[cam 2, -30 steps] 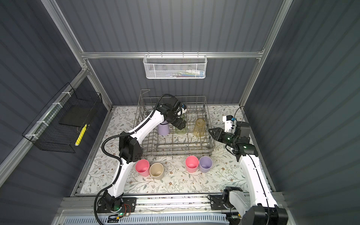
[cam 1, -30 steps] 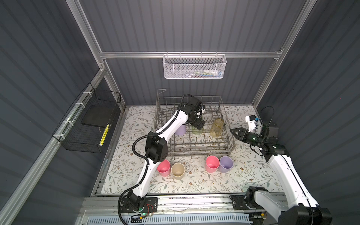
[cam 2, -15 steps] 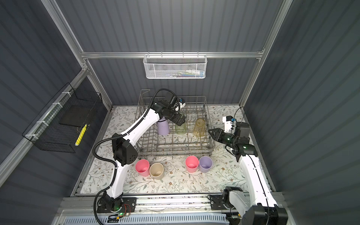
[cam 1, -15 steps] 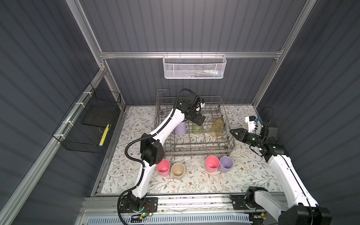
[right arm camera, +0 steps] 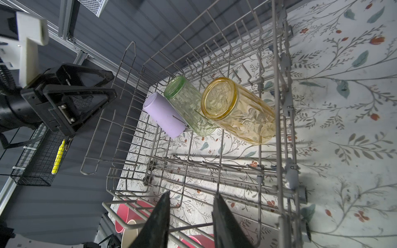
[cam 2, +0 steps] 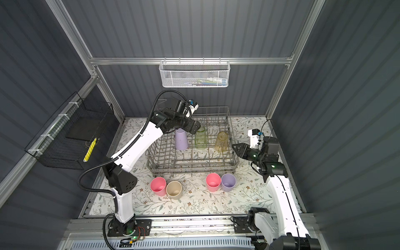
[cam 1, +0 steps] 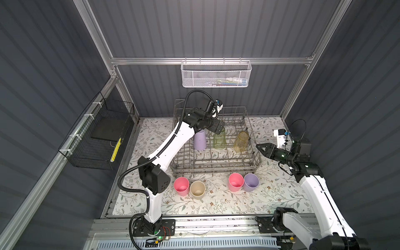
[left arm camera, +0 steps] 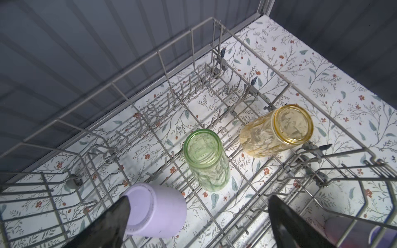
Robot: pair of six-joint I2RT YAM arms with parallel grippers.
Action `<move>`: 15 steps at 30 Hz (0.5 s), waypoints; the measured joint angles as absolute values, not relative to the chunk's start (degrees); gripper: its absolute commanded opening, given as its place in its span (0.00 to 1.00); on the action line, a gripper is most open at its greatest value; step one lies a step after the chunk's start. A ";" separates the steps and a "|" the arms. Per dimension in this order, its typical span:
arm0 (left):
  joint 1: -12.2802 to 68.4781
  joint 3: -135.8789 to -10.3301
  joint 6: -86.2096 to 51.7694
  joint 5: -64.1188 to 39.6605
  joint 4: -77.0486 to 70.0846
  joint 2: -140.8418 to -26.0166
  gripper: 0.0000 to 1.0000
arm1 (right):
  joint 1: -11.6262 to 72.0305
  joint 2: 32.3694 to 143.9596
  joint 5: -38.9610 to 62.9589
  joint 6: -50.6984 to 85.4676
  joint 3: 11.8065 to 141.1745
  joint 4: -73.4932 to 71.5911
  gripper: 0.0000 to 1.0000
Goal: Load cups into a dish rack
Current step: Place the cup upside down at the dish rack.
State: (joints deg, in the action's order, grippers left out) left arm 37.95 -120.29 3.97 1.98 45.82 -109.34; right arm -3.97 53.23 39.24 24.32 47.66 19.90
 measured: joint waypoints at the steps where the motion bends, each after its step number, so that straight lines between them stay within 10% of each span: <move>1: 37.95 -118.24 3.81 2.02 44.47 -107.53 1.00 | -3.36 52.47 38.48 23.79 48.03 20.93 0.36; 15: 37.95 -103.33 1.67 4.62 33.10 -97.21 1.00 | 28.93 44.29 16.21 13.45 53.41 40.97 0.38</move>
